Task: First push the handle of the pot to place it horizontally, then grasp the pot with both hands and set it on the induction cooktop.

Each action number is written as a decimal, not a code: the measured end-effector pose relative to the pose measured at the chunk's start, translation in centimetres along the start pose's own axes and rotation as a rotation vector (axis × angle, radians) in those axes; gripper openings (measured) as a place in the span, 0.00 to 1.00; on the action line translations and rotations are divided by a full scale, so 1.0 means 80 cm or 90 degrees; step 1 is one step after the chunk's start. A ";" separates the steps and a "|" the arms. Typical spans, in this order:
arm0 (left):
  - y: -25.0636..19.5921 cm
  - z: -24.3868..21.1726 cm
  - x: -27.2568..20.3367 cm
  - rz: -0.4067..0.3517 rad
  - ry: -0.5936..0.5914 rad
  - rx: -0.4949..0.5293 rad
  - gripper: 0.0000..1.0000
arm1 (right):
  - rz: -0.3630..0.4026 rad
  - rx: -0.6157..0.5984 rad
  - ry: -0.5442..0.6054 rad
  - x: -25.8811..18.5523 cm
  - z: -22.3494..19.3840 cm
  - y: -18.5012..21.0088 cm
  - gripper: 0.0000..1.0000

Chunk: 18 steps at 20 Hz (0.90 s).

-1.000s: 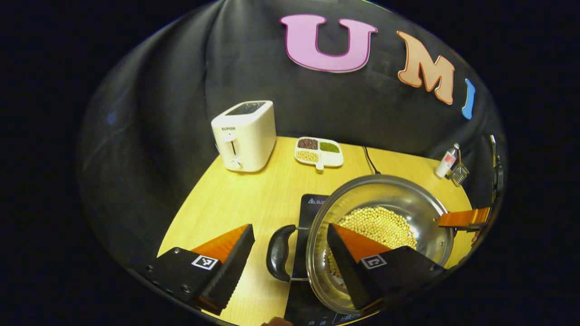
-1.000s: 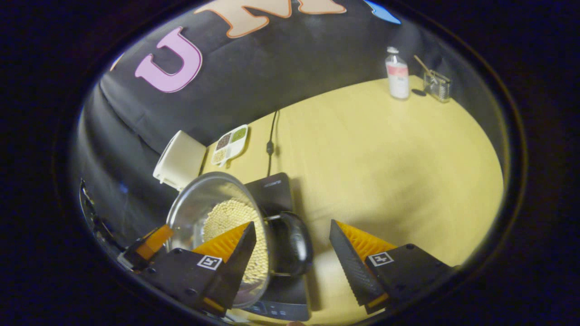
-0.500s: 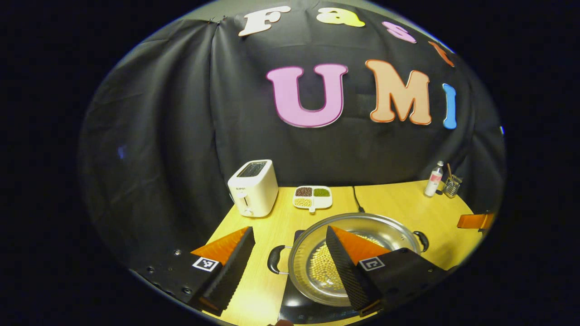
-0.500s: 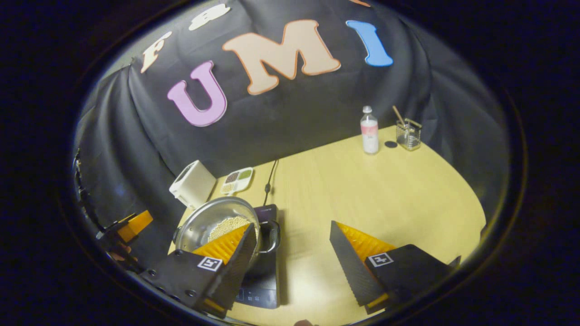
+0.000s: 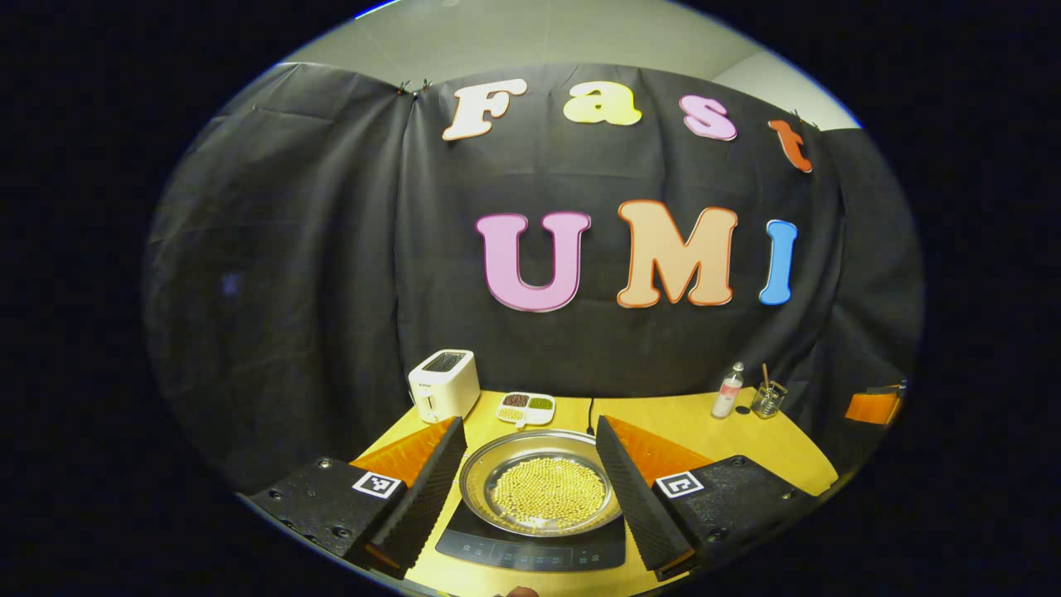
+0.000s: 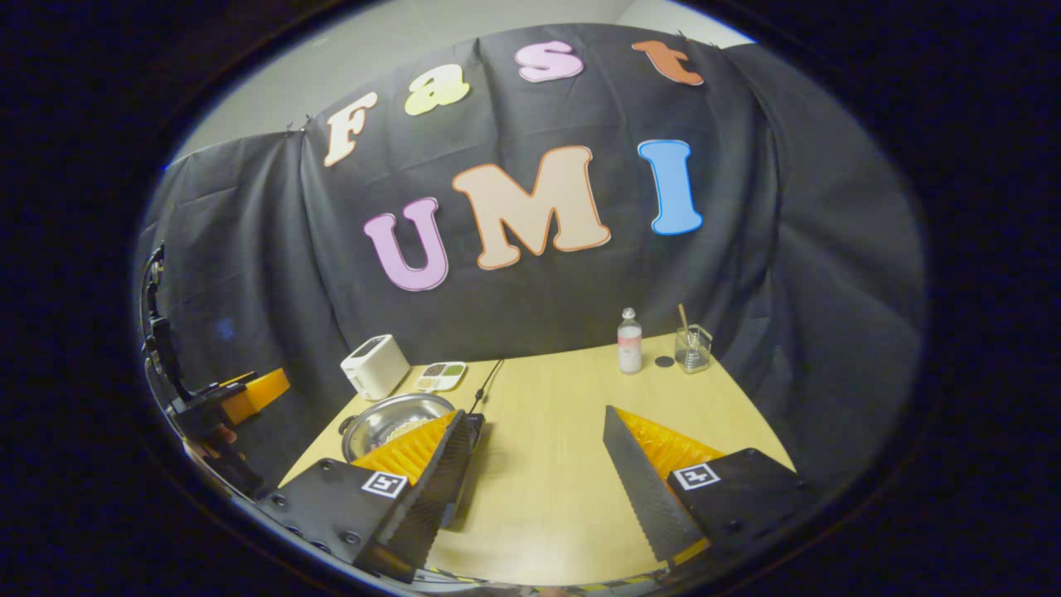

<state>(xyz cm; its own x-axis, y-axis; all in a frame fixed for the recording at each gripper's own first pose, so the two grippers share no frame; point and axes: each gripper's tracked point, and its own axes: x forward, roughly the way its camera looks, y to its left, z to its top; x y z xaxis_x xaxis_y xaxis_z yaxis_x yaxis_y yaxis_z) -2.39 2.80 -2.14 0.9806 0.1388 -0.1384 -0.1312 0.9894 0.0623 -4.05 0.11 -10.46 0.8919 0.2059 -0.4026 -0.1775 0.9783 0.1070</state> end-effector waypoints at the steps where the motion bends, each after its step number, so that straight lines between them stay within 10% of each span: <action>1: -0.011 0.012 -0.017 -0.002 -0.015 0.001 0.96 | 0.002 -0.004 -0.015 -0.016 0.012 -0.005 0.91; 18: -0.078 0.060 -0.160 -0.001 -0.124 0.019 0.95 | 0.044 -0.025 -0.114 -0.146 0.055 -0.003 0.92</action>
<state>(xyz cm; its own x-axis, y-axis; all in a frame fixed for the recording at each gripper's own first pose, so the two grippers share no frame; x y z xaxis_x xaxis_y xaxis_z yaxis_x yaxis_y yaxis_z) -13.45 -5.35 4.02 0.9907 0.1239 0.0556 -0.1287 0.9874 0.0918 -12.59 -2.63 -1.83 0.9360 0.2689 -0.2271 -0.2544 0.9628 0.0916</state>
